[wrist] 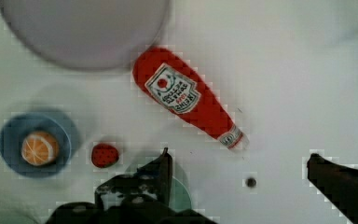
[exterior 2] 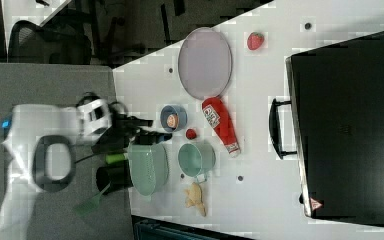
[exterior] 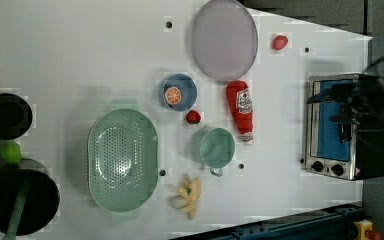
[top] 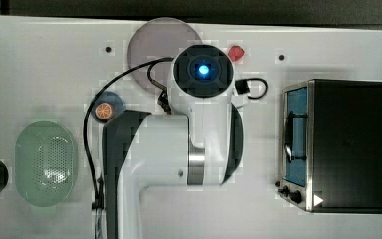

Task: Pick Ketchup from the table and place it in strainer.

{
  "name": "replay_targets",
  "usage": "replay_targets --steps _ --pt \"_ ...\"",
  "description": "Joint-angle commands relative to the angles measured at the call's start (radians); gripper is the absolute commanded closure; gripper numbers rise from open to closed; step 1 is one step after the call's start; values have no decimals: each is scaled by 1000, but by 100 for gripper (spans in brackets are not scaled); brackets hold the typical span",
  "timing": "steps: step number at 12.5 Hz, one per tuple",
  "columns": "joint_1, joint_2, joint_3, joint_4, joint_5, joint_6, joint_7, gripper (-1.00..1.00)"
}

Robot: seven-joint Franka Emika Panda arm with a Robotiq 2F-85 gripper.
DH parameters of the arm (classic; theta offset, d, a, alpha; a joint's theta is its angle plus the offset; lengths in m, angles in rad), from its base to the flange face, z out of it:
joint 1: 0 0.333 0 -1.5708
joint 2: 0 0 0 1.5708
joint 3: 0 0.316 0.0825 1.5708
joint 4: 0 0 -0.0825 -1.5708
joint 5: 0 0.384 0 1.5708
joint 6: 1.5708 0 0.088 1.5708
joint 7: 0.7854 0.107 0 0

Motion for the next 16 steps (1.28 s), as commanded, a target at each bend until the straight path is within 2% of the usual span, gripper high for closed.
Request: replay_targets --steps 1,9,16 --pt "-4 23 12 -70 0 121 -284 -100" --pt "-2 207 37 -213 0 490 -624 -100" --pt "-1 342 20 -296 -40 677 -635 -100"
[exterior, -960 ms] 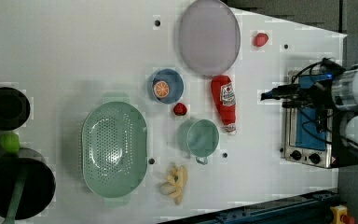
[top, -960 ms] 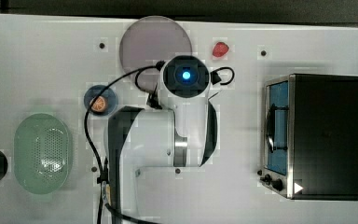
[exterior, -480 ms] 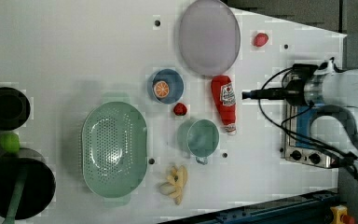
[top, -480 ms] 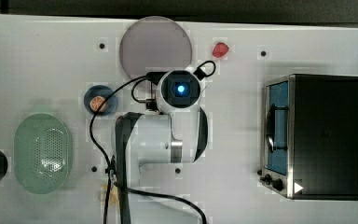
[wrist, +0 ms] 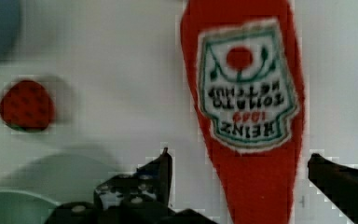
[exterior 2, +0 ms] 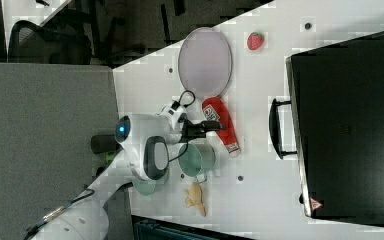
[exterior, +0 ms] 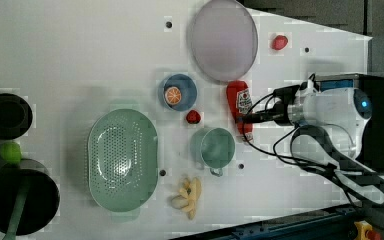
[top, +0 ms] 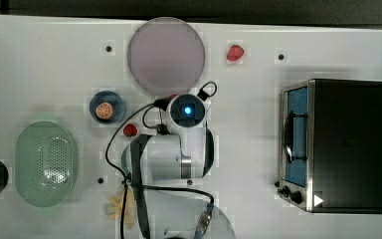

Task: Pick Ketchup from the table and place it in strainer.

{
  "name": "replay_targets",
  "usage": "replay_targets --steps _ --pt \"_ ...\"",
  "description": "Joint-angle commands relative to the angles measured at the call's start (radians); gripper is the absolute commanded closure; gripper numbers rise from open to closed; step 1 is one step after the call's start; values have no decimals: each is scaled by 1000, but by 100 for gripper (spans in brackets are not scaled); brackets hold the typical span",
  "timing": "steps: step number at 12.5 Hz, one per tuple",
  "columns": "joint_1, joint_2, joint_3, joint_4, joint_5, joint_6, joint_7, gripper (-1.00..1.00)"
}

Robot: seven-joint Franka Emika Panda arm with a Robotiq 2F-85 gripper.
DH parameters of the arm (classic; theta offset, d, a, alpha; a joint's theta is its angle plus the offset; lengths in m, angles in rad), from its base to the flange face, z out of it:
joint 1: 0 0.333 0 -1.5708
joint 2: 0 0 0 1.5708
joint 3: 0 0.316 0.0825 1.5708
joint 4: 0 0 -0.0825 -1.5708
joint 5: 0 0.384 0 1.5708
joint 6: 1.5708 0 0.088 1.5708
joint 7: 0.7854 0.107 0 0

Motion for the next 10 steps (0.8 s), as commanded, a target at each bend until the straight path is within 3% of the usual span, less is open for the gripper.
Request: replay_targets --steps 1,9,10 --pt "-1 12 -11 -12 3 60 -45 -100" --pt "2 58 -17 -27 2 137 -40 -100" --pt "2 61 -17 -26 2 141 -40 -92"
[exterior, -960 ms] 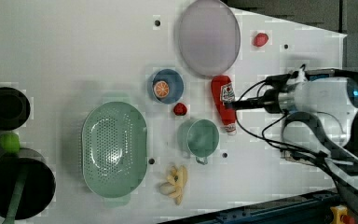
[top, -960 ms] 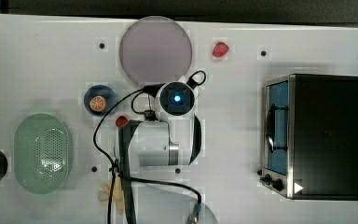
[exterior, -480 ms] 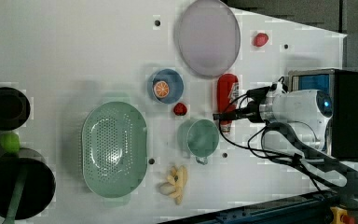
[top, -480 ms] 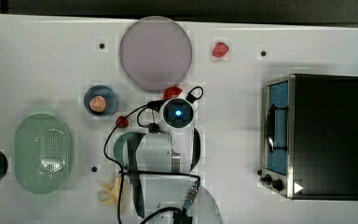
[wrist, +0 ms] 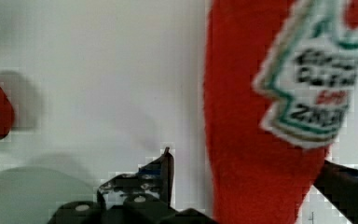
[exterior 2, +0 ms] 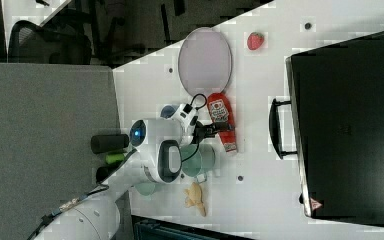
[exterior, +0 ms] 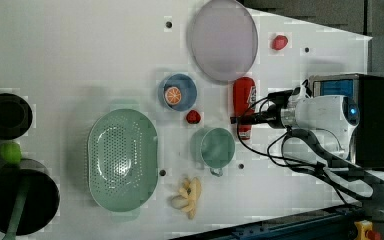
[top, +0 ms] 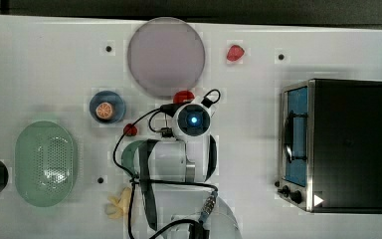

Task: Pick Ketchup from the table and place it in strainer.

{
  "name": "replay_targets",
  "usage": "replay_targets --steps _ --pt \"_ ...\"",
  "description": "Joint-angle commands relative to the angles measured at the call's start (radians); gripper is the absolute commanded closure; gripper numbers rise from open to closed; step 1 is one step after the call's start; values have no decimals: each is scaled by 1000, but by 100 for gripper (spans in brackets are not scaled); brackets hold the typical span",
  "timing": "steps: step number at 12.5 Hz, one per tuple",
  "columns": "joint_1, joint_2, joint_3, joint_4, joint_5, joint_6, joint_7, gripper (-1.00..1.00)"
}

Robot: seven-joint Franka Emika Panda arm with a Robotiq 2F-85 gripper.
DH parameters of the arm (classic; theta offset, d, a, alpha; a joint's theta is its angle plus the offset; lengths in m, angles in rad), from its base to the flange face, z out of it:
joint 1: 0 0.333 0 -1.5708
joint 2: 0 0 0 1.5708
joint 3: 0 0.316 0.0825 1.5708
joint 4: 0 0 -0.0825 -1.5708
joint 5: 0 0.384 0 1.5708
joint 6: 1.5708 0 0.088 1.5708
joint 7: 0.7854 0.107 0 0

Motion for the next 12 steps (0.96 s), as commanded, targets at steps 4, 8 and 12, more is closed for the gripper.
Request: replay_targets --steps 4,8,12 --pt "13 -23 6 13 -5 17 -32 -23" --pt "18 -148 12 20 -4 -95 14 -23" --pt "23 -352 54 63 -2 -336 47 -23"
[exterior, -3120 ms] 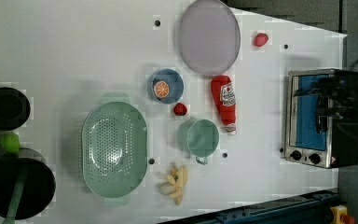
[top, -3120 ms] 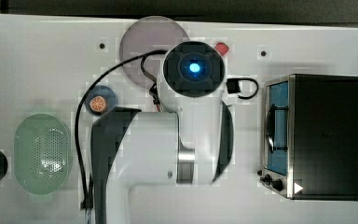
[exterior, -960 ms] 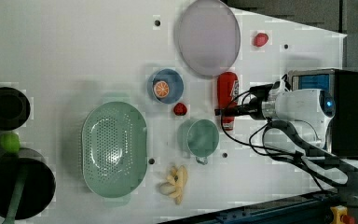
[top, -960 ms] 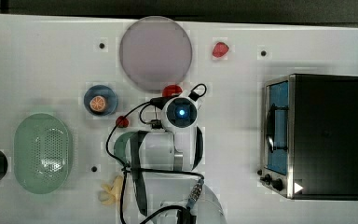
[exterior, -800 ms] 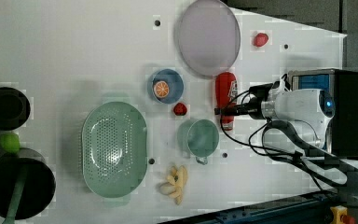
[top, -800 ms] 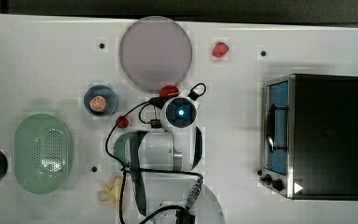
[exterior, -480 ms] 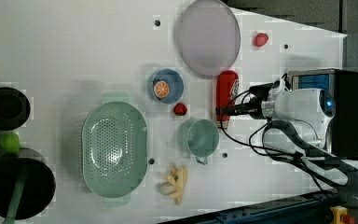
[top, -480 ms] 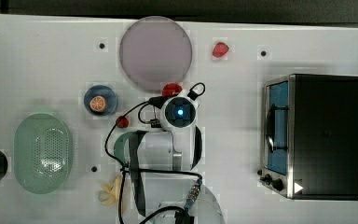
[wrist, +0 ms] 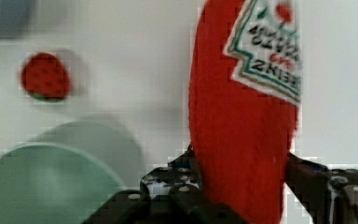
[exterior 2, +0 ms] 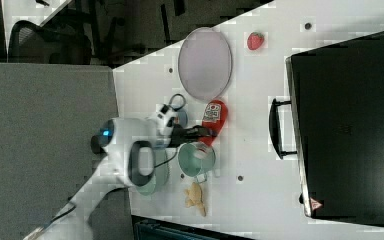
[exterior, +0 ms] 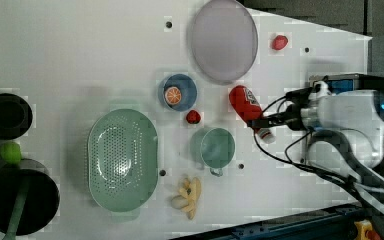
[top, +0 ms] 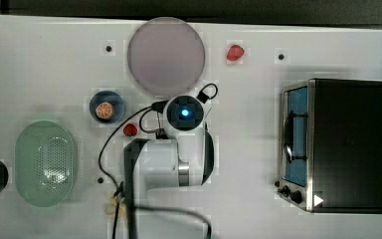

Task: Pick Ketchup from the table and place it in strainer.

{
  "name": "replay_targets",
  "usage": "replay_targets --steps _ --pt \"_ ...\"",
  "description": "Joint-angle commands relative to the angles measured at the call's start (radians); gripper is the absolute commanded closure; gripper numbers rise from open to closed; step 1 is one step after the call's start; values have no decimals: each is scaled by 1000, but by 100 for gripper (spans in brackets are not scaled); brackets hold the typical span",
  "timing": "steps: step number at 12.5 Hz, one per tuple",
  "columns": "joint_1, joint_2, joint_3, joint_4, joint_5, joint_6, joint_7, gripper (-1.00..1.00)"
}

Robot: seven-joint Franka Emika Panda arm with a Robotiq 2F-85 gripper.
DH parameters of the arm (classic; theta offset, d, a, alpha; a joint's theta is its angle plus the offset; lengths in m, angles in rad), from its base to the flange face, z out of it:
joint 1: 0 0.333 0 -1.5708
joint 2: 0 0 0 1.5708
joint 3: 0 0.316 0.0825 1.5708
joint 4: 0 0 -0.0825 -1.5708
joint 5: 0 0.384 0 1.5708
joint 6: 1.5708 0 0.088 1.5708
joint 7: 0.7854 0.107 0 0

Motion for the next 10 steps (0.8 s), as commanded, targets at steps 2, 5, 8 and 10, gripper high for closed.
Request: replay_targets --steps 2,5,8,10 --pt "16 -219 52 92 -3 -186 64 -23" --pt "26 -315 113 137 0 -376 206 -23" --pt "47 -336 221 162 12 -428 390 -23" --pt "57 -321 303 168 52 -424 539 -23"
